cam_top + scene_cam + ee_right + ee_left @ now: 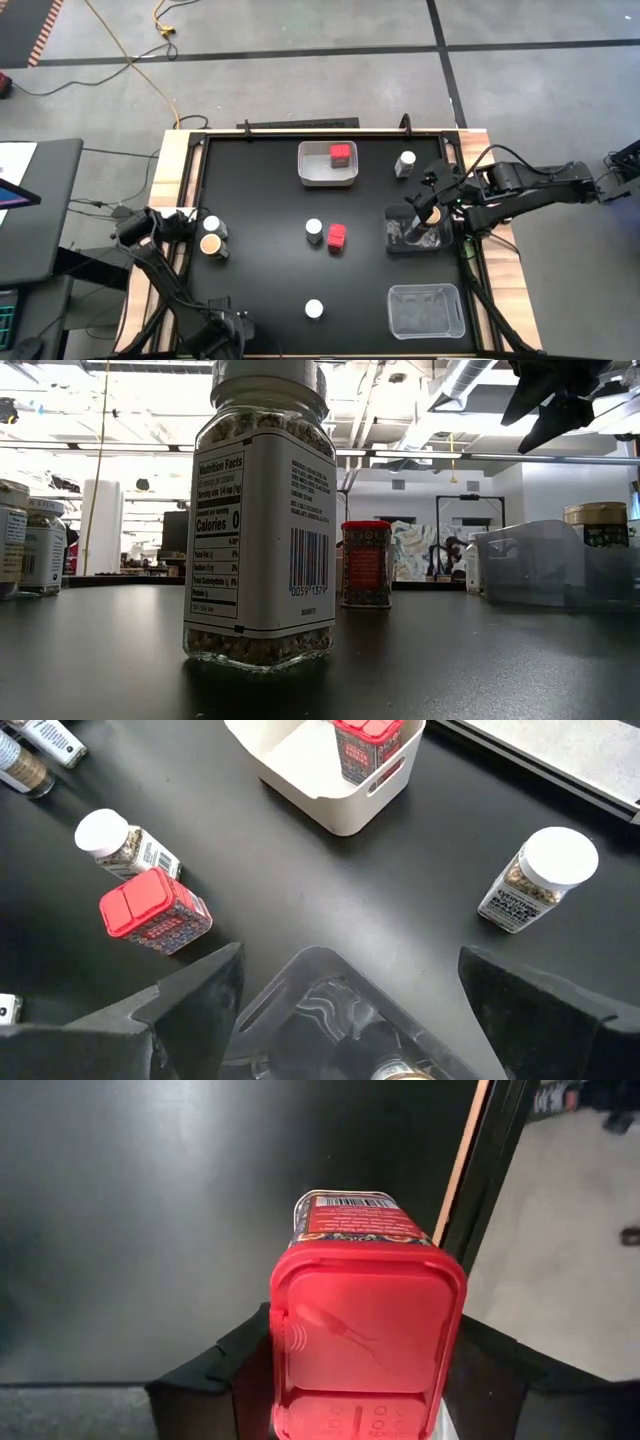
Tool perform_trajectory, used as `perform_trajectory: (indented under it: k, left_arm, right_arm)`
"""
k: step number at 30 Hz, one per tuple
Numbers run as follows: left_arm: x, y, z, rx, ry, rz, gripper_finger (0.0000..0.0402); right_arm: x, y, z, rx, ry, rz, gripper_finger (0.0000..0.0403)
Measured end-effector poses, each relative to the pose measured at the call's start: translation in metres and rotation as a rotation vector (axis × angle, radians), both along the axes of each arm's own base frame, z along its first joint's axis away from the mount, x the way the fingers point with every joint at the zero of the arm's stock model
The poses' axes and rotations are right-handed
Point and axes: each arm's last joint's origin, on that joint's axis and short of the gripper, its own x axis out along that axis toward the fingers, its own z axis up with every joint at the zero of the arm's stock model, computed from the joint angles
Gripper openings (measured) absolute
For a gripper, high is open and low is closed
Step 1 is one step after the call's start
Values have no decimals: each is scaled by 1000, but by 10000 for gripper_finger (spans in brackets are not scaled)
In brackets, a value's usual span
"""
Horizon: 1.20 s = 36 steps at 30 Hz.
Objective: Sort spices by type
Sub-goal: Put the bottom red seasoning can into the gray bin
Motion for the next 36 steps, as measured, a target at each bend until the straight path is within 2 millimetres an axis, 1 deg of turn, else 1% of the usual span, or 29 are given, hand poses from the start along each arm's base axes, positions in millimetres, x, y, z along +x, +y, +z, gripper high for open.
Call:
perform_trajectory:
  k: [3,6,10,13,16,22,27,31,34,36]
  left_arm:
    - [5,10,13,-10,-33,60,214]
    - [10,29,27,37,-70,171,214]
    - [21,62,46,98,-120,275,214]
    - [36,94,60,160,-214,373,215]
    - [54,134,73,237,-302,456,215]
    - [83,227,97,361,-439,454,216]
    - [101,310,114,457,-573,371,216]
    - [108,373,117,431,-657,293,216]
    - [111,409,117,466,-645,210,216]
    - [117,428,119,479,-639,143,216]
  right_arm:
    - [0,0,0,0,0,1,392]
    - [0,0,0,-8,6,11,392]
    - [0,0,0,-29,20,36,392]
    - [0,0,0,-29,20,36,392]
    - [0,0,0,-29,20,36,392]
    - [0,0,0,-31,21,38,392]
    - [0,0,0,-29,20,36,392]
    - [0,0,0,-29,19,35,392]
    - [0,0,0,-29,18,35,392]
    - [0,0,0,-28,18,35,392]
